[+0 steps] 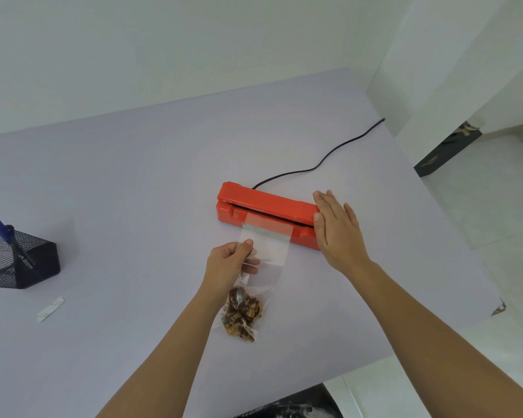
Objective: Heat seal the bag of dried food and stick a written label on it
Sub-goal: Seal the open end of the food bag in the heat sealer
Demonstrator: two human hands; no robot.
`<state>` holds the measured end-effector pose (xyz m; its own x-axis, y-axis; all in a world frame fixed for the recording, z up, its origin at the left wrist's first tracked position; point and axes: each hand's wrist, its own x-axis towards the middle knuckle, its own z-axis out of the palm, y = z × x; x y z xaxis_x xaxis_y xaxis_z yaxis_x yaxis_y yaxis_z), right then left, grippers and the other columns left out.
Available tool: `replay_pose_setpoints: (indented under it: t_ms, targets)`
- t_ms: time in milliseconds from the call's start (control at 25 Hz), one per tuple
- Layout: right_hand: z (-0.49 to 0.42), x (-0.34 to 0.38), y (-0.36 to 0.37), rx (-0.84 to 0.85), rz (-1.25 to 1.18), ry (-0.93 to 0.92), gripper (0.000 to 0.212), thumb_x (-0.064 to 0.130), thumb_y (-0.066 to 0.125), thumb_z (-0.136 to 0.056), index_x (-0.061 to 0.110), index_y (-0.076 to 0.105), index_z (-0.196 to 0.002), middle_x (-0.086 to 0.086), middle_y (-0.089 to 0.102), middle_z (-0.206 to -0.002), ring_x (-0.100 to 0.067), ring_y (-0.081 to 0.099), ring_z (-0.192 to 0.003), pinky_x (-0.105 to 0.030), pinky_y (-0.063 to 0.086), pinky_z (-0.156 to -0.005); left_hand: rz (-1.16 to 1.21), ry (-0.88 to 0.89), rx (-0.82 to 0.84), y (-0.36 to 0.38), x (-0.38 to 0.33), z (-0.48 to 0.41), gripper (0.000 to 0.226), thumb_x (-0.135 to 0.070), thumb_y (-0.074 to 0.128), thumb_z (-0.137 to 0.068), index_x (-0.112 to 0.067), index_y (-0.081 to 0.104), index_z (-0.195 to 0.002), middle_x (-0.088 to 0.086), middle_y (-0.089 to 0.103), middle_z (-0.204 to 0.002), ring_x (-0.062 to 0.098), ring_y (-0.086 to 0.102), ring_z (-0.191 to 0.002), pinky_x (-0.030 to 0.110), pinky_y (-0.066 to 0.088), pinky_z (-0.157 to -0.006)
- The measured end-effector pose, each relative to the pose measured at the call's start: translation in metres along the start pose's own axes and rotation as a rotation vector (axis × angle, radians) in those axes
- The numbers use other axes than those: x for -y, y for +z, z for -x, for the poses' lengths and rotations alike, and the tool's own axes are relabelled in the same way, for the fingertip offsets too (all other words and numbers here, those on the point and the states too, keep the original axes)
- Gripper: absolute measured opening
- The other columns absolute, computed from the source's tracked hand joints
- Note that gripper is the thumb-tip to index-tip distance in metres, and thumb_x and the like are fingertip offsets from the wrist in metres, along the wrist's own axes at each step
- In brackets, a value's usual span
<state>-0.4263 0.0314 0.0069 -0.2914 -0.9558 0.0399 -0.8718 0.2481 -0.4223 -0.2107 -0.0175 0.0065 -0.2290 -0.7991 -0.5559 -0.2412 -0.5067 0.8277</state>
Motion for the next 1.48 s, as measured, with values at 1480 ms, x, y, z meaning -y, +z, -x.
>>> replay_pose_setpoints:
  t_ms: [1480]
  targets:
    - [-0.003,-0.008,-0.014,0.240,-0.015,0.020,0.096,0.043,0.075,-0.070,0.011,0.022,-0.143,-0.008,0.032,-0.149,-0.026,0.035,-0.133,-0.038,0.024,-0.111,-0.222,0.235,-0.187,0.014,-0.018,-0.010,0.031,-0.037,0.056,-0.090,-0.012,0.064,-0.106,0.006,0.069,-0.092,0.010,0.061,-0.042,0.016,0.047,-0.046]
